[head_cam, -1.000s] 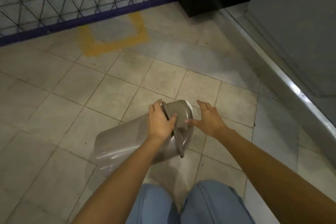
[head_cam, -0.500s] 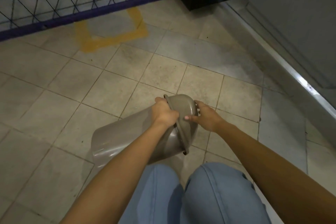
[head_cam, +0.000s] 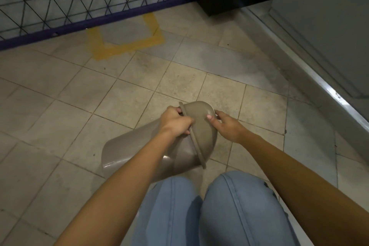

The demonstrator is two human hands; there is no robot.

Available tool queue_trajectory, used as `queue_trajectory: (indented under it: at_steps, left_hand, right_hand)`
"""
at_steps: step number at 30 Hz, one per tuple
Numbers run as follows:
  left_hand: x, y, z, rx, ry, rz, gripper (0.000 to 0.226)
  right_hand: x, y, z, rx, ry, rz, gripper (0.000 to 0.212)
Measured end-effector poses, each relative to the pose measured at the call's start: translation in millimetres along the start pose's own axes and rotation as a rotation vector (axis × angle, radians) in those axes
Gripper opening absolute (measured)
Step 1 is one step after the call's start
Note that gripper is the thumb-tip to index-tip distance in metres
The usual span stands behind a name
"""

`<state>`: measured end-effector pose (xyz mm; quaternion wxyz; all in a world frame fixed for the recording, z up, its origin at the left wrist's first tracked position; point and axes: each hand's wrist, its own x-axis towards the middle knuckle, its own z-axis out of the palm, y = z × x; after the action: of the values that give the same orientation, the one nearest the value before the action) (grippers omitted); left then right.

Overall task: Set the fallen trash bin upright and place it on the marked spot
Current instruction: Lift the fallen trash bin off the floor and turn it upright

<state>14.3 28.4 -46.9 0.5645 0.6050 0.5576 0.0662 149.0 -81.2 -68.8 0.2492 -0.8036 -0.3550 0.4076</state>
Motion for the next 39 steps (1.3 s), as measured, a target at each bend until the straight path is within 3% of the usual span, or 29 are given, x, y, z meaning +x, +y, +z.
queue_trajectory:
  at_steps: [6,11,18,26,35,39]
  left_hand:
    - [1.2,2.1,-17.1,-0.068,0.048,0.012,0.018]
    - [-0.9,11.0,-37.0,-0.162,0.116,0.036,0.013]
    - [1.2,15.3,-68.1,-0.404,0.198,0.055,0.017]
    - [0.1,12.6,-82.2,-0.556,0.152,0.008,0.016]
    - [0.0,-6.1,-92.5,-0.565,0.141,0.032,0.015]
    - [-0.6,-16.0,-92.2,-0.569,0.131,0.006,0.014]
  right_hand:
    - [0.0,-4.8,-2.6,0.127,-0.024,0.092,0.095]
    - [-1.7,-12.8,-9.4,0.146,0.036,0.088,0.096]
    - [-6.6,-13.4,-13.3,0.19,0.045,0.212,0.115]
    - [-8.1,-15.1,-16.8,0.43,-0.122,0.252,0.097]
    - [-15.3,-23.9,-29.6,0.295,-0.14,0.134,0.113]
    - [-21.0,-29.8,-36.9,0.235,-0.178,0.101,0.107]
